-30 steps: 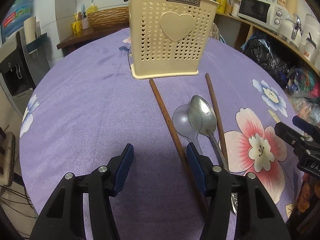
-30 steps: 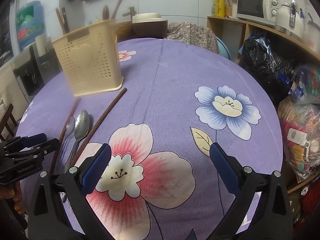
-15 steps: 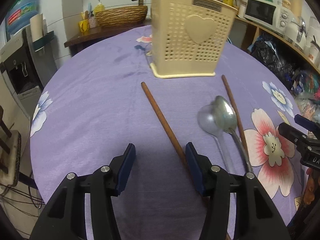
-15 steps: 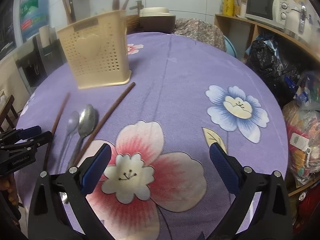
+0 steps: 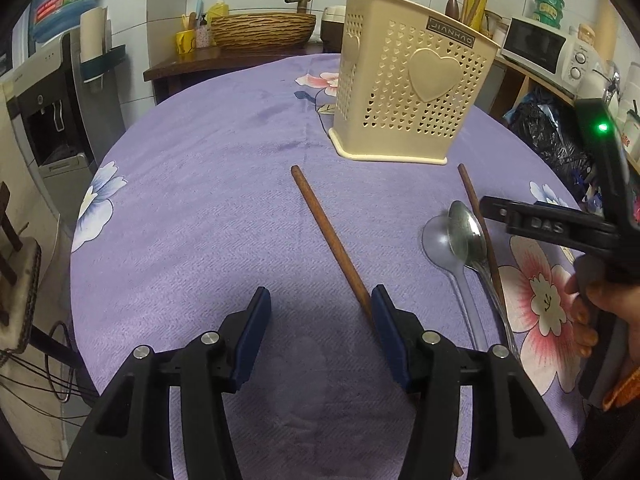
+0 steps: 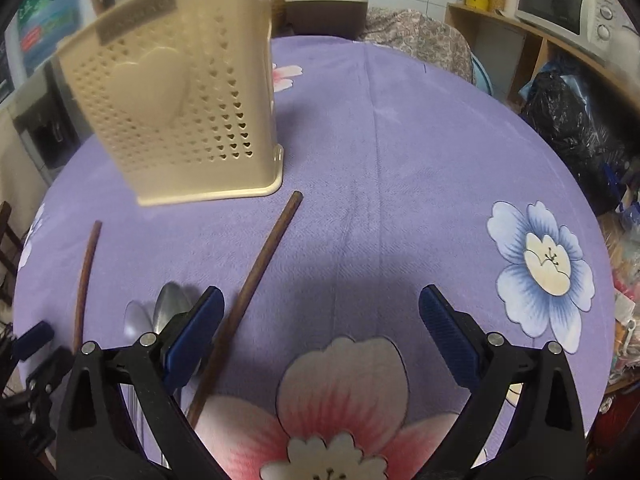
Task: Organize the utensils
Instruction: 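Close the right gripper on a dark chopstick while the left gripper grasps a wooden chopstick, then lift both chopsticks into the caddy and open both grippers, then move both grippers back down toward the metal and clear plastic spoons, then close the right gripper on the metal spoon while the left gripper grasps the clear plastic spoon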
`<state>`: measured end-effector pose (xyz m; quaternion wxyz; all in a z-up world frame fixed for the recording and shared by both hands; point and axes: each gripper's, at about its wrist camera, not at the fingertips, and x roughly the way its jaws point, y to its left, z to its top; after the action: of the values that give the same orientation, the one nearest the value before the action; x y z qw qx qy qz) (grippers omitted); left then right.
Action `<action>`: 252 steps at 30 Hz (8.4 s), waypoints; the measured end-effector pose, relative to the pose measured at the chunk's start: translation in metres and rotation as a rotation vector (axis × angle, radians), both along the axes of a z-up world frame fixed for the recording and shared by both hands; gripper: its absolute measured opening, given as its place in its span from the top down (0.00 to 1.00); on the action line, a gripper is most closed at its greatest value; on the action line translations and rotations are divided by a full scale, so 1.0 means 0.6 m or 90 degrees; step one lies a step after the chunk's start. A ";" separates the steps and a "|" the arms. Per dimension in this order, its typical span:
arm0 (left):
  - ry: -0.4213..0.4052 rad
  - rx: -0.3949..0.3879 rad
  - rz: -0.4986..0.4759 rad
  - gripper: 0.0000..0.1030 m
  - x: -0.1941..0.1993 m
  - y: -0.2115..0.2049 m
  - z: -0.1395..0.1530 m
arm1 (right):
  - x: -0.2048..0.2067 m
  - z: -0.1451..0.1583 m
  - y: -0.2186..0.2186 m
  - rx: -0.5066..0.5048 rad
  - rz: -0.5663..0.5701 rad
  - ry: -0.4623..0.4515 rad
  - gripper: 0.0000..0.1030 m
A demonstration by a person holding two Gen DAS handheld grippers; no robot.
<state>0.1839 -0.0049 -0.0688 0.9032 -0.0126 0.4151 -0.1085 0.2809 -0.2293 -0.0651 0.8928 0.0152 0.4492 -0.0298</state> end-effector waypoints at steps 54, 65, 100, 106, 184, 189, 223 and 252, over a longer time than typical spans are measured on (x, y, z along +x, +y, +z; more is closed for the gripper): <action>0.023 0.050 -0.029 0.52 0.128 -0.031 0.002 | 0.030 0.004 0.015 0.074 0.099 0.032 0.81; 0.018 0.077 -0.036 0.79 0.154 -0.075 0.004 | 0.045 -0.001 0.034 0.066 0.069 0.011 0.81; -0.213 -0.088 -0.032 0.92 0.020 0.016 0.233 | -0.127 0.218 -0.113 0.241 0.148 -0.252 0.92; -0.225 -0.094 -0.033 0.92 0.018 0.024 0.252 | -0.132 0.255 -0.117 0.229 0.165 -0.276 0.92; -0.304 -0.089 0.002 0.40 0.151 -0.045 0.286 | 0.084 0.275 -0.045 0.180 0.122 -0.312 0.79; -0.324 -0.080 0.016 0.22 0.107 -0.024 0.285 | 0.048 0.269 -0.060 0.181 0.106 -0.347 0.31; -0.119 -0.004 0.082 0.12 -0.037 0.046 0.068 | -0.170 -0.008 0.094 0.028 0.181 -0.035 0.90; 0.000 0.025 -0.012 0.26 0.006 -0.114 0.000 | -0.207 0.006 -0.098 0.064 0.028 -0.072 0.32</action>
<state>0.1876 -0.0734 -0.0690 0.9020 0.0092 0.4176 -0.1086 0.1566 -0.2883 -0.0612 0.9154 0.0516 0.3990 0.0132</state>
